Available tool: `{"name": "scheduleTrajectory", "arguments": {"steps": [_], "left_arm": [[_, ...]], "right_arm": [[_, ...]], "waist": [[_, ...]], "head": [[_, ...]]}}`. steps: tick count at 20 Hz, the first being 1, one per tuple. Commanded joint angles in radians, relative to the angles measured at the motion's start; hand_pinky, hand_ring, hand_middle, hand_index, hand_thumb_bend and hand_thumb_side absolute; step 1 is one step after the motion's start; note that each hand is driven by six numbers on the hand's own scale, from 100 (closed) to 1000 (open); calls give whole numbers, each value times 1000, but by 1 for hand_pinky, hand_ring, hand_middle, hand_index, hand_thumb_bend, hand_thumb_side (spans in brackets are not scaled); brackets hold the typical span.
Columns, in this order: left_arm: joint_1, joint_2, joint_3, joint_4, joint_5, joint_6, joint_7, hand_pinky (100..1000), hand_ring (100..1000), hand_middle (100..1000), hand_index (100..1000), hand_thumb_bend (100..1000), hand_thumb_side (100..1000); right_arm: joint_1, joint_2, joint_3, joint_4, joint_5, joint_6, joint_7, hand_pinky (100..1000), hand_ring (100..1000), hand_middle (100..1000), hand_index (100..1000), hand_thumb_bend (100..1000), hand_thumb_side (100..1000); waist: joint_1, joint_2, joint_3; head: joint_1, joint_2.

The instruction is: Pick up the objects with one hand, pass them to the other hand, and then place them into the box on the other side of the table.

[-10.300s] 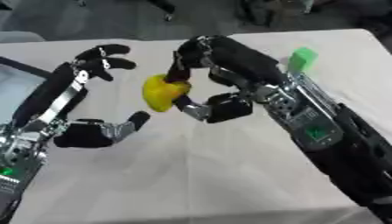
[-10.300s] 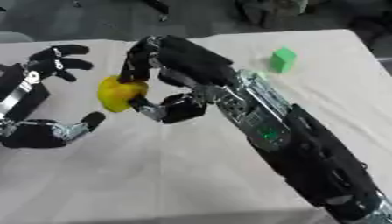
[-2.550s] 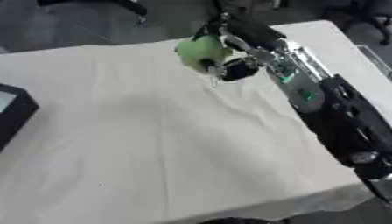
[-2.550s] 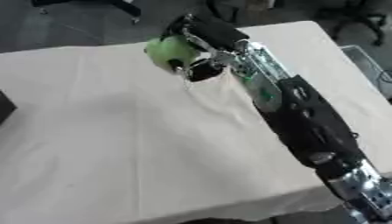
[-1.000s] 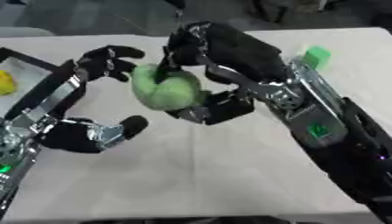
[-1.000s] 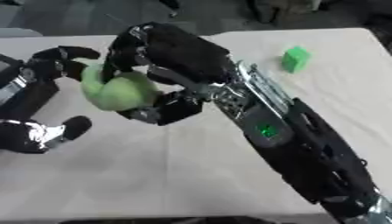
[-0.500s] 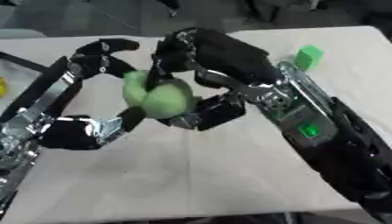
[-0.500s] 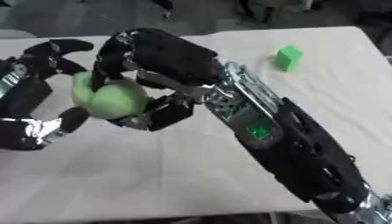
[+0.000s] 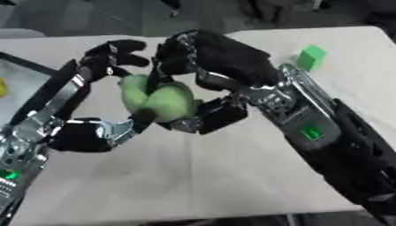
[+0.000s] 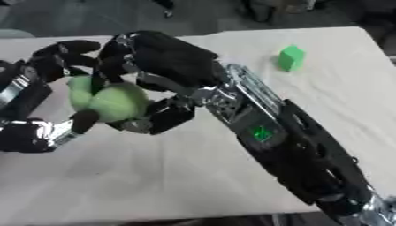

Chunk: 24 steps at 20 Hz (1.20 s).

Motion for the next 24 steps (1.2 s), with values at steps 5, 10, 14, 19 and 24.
{"name": "scheduleTrajectory", "arguments": {"steps": [5,10,14,19,24], "left_arm": [[-16,10,-4,-18,-12,-7,-16,762,1000,893,815,431,531],[-27,15,-20,-18,-8,-42,-65,750,1000,858,782,381,468],[-34,13,-28,-18,-11,-54,-102,735,1000,826,751,284,379],[-41,10,-33,-18,-1,-54,-113,711,962,790,707,205,342],[-43,6,-40,-18,9,-47,-104,700,945,775,689,184,335]], "right_arm": [[-14,0,-8,-21,-9,2,-2,579,540,347,385,111,100],[-16,2,-8,-23,-13,3,-4,563,538,347,384,110,100],[-17,2,-9,-27,-16,4,-4,552,536,346,384,111,100],[-17,1,-9,-28,-17,5,-3,546,532,346,384,110,100],[-15,1,-8,-27,-16,4,-1,536,528,347,384,107,100]], "waist": [[2,-11,-1],[3,-11,-2],[2,-11,-4],[2,-11,-5],[2,-11,-5]], "head": [[-2,-3],[-5,-3],[-4,-3],[-4,-3],[-4,-3]]}}
